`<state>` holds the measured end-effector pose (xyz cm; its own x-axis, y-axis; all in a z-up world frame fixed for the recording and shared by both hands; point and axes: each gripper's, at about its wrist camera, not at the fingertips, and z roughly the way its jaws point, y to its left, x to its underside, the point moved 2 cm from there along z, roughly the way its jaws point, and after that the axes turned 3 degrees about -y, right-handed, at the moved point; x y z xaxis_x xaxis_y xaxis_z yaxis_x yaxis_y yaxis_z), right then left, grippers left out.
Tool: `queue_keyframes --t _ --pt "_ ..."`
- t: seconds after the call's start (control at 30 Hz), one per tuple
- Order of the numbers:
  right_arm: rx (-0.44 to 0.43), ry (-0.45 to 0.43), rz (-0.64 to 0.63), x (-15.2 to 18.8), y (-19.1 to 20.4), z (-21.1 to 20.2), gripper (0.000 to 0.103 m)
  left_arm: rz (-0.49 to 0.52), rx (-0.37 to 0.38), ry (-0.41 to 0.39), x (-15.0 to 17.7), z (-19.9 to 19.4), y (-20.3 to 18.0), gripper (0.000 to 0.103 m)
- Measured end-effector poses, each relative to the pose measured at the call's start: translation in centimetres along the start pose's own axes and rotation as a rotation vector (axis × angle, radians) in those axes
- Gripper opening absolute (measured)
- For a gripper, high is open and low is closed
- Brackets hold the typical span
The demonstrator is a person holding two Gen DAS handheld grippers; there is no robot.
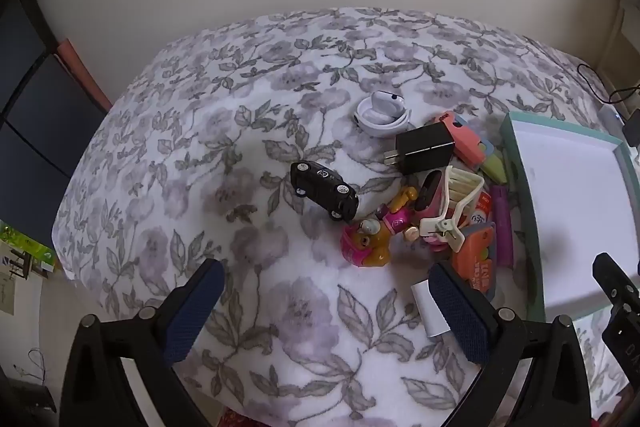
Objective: Organize rigid objects
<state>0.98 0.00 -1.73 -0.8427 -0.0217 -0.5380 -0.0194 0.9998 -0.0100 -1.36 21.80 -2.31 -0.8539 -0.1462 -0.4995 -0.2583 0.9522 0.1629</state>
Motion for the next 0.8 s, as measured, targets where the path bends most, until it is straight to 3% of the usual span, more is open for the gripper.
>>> queue_keyframes --t 0.8 --pt "0.003 0.001 -0.002 0.01 0.0 0.01 0.085 0.0 0.001 0.007 0.13 0.14 -0.08 0.103"
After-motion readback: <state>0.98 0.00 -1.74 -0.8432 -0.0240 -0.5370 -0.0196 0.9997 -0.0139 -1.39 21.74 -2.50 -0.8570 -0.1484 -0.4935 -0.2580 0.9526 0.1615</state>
